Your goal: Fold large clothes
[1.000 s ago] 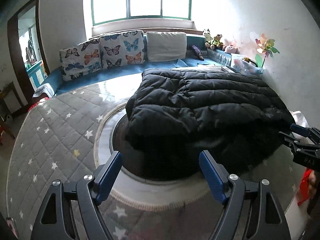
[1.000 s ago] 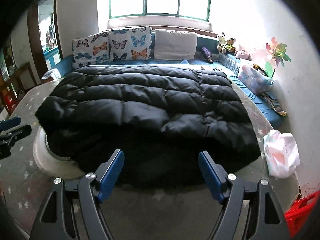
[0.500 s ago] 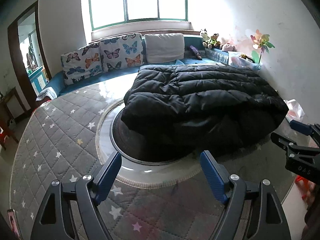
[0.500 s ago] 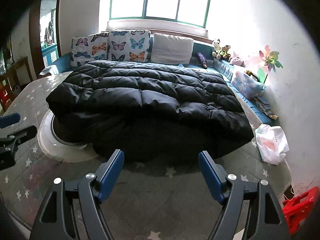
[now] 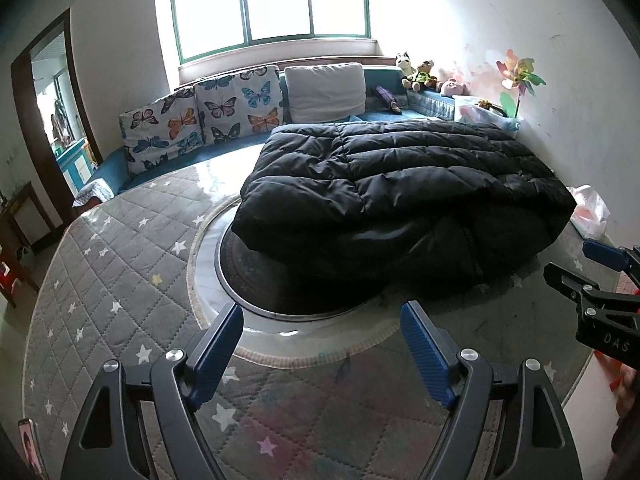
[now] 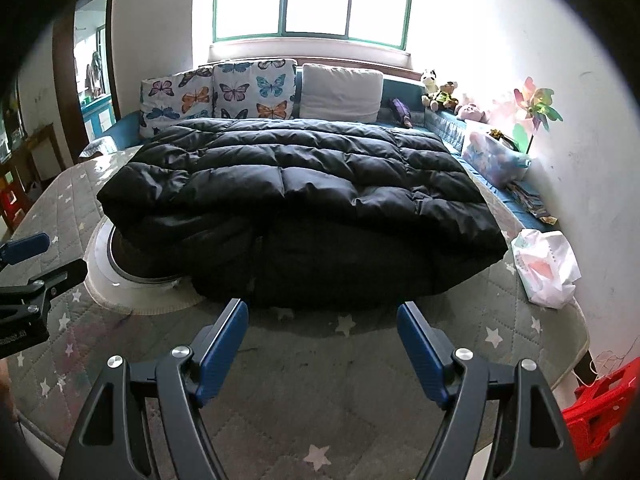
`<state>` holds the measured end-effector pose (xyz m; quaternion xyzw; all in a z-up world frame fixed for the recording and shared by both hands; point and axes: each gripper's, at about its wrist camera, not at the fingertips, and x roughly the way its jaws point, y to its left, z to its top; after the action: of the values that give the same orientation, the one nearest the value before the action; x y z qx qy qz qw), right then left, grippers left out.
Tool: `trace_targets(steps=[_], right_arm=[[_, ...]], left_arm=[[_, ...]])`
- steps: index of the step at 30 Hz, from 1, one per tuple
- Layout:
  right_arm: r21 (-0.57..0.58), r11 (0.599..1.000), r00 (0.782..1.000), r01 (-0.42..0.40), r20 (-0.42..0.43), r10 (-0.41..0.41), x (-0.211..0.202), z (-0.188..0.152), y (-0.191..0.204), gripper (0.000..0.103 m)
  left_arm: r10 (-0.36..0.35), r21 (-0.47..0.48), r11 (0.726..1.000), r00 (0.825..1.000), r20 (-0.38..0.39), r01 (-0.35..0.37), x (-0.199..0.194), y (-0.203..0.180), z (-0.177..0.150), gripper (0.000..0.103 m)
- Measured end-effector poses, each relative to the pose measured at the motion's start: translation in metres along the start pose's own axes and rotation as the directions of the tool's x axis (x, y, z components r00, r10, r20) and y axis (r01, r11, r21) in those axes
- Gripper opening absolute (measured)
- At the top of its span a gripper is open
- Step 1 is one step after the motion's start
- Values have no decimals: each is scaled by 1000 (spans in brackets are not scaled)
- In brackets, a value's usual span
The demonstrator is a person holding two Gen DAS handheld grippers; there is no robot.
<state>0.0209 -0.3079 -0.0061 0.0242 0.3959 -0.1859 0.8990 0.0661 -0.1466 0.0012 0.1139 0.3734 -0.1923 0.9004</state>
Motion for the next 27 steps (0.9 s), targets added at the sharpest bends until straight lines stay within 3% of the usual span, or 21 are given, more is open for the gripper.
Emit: trace_targets(steps=[27], right_arm=[[26, 999, 1000, -19, 9, 19, -7, -4, 2, 84]], left_arm=[[10, 9, 1000, 1000, 11, -10, -3, -2, -8, 86]])
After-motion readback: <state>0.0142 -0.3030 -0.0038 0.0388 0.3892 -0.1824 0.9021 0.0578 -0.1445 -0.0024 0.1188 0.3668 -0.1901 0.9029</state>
